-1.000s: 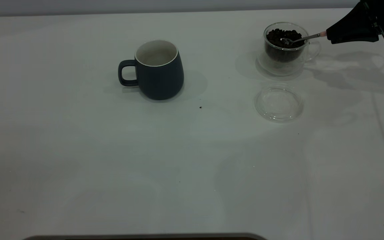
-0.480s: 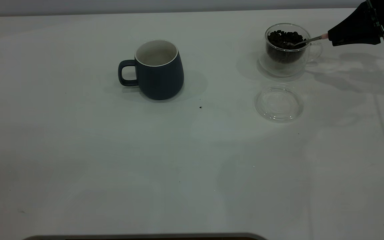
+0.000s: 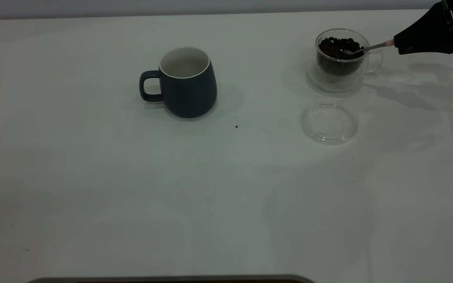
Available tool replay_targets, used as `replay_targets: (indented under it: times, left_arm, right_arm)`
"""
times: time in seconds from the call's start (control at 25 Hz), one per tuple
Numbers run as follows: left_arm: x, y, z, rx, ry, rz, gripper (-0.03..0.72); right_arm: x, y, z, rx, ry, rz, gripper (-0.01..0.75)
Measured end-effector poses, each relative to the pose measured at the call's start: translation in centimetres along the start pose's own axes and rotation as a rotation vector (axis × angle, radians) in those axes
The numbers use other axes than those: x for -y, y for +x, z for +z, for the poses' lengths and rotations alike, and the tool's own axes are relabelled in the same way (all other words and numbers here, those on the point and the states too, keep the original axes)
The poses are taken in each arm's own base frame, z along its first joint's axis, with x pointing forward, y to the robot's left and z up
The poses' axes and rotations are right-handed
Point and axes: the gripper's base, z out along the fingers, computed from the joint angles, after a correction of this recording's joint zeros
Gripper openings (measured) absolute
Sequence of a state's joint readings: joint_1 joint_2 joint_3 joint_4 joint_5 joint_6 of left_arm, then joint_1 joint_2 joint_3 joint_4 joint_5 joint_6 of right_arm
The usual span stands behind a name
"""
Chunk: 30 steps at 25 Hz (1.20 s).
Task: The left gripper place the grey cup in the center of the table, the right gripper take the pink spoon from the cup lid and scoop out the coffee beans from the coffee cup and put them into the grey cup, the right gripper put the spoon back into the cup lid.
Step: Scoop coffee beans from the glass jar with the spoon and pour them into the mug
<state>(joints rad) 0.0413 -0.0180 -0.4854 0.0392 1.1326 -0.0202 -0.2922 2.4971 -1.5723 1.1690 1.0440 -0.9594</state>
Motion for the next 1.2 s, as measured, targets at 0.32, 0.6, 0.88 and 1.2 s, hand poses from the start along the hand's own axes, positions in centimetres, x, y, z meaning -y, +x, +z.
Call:
replay_targets:
  times: [0.32,0.6,0.88,1.2]
  left_arm:
    - [0.0,0.0,0.0,0.000,0.000,-0.002,0.501]
    - [0.0,0.0,0.0,0.000,0.000,-0.002,0.501]
    - [0.0,0.0,0.0,0.000,0.000,-0.002,0.501]
    - [0.0,0.0,0.0,0.000,0.000,-0.002,0.501]
  right_arm:
    - [0.4,-0.1,-1.2,0.026,-0.052,0.037,0.097]
    - [0.5,-0.1,-2.0,0.028,-0.100,0.052,0.097]
    - [0.7,-0.4,-2.5,0.067,-0.128,0.069,0.097]
    - [0.4,-0.7,-2.6,0.092,-0.148,0.082,0.097]
